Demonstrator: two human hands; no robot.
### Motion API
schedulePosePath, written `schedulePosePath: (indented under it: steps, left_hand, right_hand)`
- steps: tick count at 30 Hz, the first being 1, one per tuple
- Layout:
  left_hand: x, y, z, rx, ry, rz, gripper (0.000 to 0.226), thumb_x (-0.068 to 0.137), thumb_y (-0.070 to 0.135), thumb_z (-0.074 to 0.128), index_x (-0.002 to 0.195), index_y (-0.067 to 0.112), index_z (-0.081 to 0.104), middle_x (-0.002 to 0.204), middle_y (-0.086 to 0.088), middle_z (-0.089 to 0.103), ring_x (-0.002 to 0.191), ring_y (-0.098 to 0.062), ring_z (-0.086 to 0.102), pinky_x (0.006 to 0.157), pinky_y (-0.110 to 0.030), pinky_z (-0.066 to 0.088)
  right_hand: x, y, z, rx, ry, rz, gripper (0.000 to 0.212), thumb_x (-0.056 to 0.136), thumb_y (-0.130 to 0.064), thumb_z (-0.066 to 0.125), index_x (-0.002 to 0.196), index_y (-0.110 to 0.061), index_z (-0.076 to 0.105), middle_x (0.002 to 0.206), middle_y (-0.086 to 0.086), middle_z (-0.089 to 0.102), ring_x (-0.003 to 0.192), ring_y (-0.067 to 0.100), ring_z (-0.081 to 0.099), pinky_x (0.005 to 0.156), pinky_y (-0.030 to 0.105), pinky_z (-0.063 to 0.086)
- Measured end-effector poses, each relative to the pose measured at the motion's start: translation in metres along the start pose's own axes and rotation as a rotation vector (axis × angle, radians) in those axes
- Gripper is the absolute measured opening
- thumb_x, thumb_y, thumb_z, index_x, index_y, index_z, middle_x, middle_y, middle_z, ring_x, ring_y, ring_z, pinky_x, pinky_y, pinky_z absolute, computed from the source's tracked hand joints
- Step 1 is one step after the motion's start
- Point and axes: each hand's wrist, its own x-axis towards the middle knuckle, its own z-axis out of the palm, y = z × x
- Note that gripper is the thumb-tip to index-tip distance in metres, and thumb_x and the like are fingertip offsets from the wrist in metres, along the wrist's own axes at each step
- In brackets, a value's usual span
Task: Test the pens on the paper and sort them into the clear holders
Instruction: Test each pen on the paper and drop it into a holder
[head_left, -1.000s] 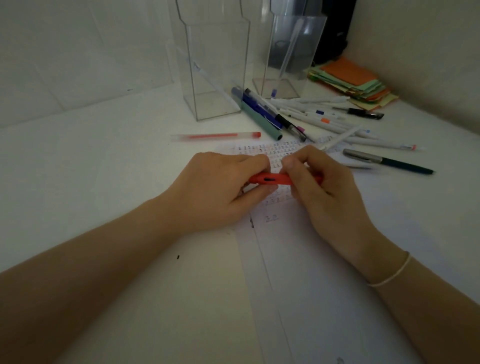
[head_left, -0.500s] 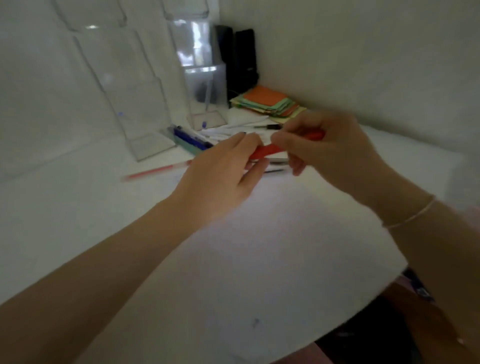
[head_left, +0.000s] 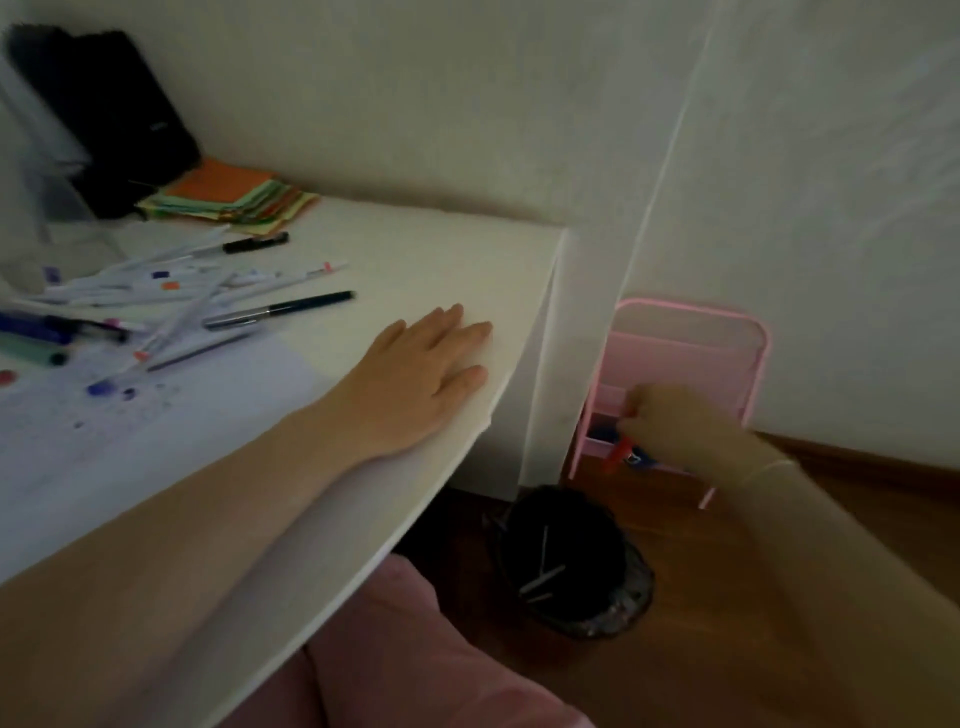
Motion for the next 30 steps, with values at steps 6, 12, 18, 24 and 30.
schedulePosePath:
  steps: [6, 12, 18, 24, 30]
  left_hand:
    - [-0.003, -0.002, 0.004, -0.013, 0.020, -0.019, 0.064, 0.086, 0.060, 0.009, 0.146, 0.039, 0.017, 0.157, 0.006, 0.011, 0.144, -0.009, 0.006, 0.114, -0.029, 0.002]
    - [-0.002, -0.002, 0.002, -0.046, 0.022, -0.020, 0.057, 0.092, 0.054, 0.020, 0.146, 0.037, 0.020, 0.157, 0.006, 0.013, 0.144, -0.009, 0.007, 0.114, -0.030, 0.003]
    - [0.004, 0.000, -0.028, -0.376, -0.012, -0.124, 0.044, 0.094, 0.043, 0.047, 0.137, 0.035, 0.041, 0.145, 0.009, 0.037, 0.134, -0.007, 0.033, 0.105, -0.021, 0.024]
    - [-0.036, -0.064, -0.069, -0.283, 0.401, -0.304, 0.024, 0.090, 0.015, 0.057, 0.113, 0.022, 0.061, 0.120, 0.005, 0.057, 0.113, -0.009, 0.052, 0.085, -0.009, 0.029]
    - [-0.100, -0.132, -0.076, -0.143, 0.381, -0.571, 0.025, 0.088, 0.008, 0.057, 0.111, 0.016, 0.065, 0.121, -0.006, 0.058, 0.112, -0.022, 0.054, 0.094, -0.024, 0.037]
  right_hand:
    - [0.035, 0.005, 0.098, -0.129, -0.140, 0.038, 0.030, 0.090, -0.013, 0.045, 0.118, -0.008, 0.056, 0.119, 0.017, 0.059, 0.108, 0.035, 0.059, 0.083, 0.040, 0.048]
    - [0.050, 0.009, 0.093, -0.172, -0.138, 0.061, 0.033, 0.092, -0.018, 0.046, 0.124, -0.014, 0.054, 0.126, 0.013, 0.056, 0.114, 0.034, 0.056, 0.088, 0.044, 0.046]
    - [0.024, -0.047, -0.043, 0.087, 0.572, -0.094, 0.019, 0.089, -0.018, 0.045, 0.079, -0.010, 0.059, 0.073, 0.009, 0.059, 0.063, 0.027, 0.056, 0.066, 0.033, 0.050]
    - [0.006, -0.176, -0.103, 0.432, 0.672, -0.563, 0.018, 0.078, -0.014, 0.053, 0.085, -0.020, 0.068, 0.078, 0.005, 0.065, 0.076, 0.029, 0.062, 0.074, 0.036, 0.052]
    - [0.040, -0.287, -0.027, -0.095, 0.128, -0.786, 0.037, 0.087, -0.009, 0.051, 0.124, -0.011, 0.052, 0.127, 0.012, 0.052, 0.117, 0.028, 0.049, 0.096, 0.034, 0.041]
